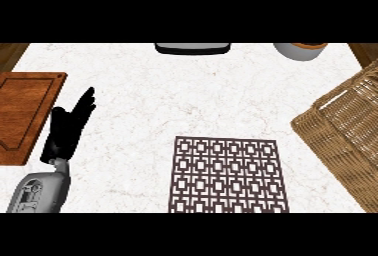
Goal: Pick the can from the placemat and place it in the basket
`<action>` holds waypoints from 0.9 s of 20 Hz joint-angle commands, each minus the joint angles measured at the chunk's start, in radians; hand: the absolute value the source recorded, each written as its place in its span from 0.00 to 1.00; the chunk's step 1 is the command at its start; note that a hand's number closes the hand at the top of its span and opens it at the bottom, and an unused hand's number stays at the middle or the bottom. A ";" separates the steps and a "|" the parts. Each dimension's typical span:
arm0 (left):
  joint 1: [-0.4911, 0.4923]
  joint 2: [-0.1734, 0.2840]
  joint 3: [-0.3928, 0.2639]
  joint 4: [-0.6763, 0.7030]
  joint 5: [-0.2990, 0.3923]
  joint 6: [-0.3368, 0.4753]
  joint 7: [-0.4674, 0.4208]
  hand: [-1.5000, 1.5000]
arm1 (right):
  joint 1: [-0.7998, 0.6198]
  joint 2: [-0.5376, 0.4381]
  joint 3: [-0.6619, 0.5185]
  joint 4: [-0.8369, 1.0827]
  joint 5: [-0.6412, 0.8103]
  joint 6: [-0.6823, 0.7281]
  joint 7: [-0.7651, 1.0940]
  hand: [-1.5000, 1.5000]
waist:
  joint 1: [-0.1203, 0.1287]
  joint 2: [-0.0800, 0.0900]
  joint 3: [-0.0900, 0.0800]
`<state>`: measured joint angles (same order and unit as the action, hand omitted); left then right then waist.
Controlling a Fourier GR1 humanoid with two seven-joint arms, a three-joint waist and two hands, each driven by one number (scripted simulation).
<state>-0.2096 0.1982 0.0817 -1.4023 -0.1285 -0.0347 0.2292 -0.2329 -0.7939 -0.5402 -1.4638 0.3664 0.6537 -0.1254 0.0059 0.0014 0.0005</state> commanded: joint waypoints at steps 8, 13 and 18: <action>-0.031 -0.007 0.007 0.017 -0.015 0.016 0.016 0.50 | -0.148 0.053 -0.143 0.164 -0.134 -0.103 0.021 0.00 | -0.003 -0.001 0.000; 0.043 -0.021 -0.009 -0.012 -0.018 0.007 -0.026 0.50 | -0.146 -0.063 -0.280 0.313 -0.185 -0.102 0.035 0.00 | -0.004 -0.001 0.000; -0.048 0.002 0.026 0.061 -0.007 0.000 -0.015 0.50 | -0.118 -0.212 -0.379 0.572 -0.203 -0.069 -0.062 0.00 | -0.014 0.005 0.001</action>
<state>-0.1994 0.1865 0.0821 -1.4180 -0.1385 -0.0323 0.2341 -0.3606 -0.9134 -0.8483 -1.0439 0.1866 0.5635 -0.1438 0.0014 0.0018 0.0007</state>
